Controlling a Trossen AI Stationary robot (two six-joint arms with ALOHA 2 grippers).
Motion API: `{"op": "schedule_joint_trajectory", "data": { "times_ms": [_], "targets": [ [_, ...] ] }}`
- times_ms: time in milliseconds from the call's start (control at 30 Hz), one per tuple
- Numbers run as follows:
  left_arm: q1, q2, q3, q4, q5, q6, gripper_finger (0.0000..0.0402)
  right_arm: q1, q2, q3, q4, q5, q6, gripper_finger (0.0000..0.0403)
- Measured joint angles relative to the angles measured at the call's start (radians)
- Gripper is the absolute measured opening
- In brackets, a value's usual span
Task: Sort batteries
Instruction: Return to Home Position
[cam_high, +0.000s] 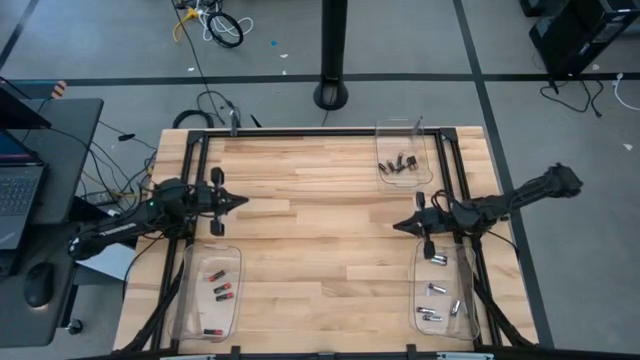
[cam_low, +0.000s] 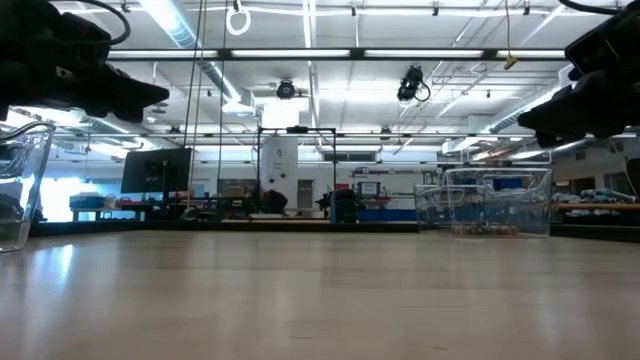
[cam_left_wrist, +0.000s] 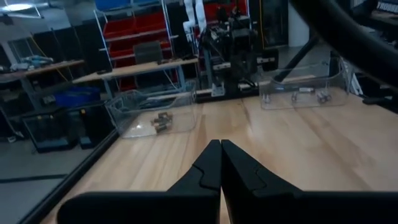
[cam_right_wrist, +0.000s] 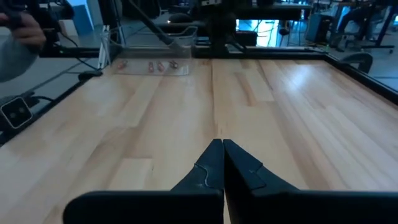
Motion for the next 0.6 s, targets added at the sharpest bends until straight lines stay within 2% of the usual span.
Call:
{"op": "schedule_joint_trajectory", "data": {
  "times_ms": [167,367,500,600],
  "targets": [
    [0.000,0.000,0.000,0.066,-0.008,0.013,0.0010,0.011,-0.032,0.000,-0.010,0.005,-0.002,0.0006],
    [0.000,0.000,-0.038,0.243,-0.024,0.016,0.0010,-0.055,-0.037,0.000,0.013,-0.023,-0.033,0.0005],
    [0.000,0.000,-0.048,0.228,-0.029,0.016,0.0010,-0.128,-0.036,0.000,0.018,-0.082,-0.046,0.0005],
    [0.000,0.000,-0.048,0.218,-0.035,0.029,0.0010,-0.169,-0.040,0.000,0.008,-0.088,-0.073,0.0005]
  ]
}}
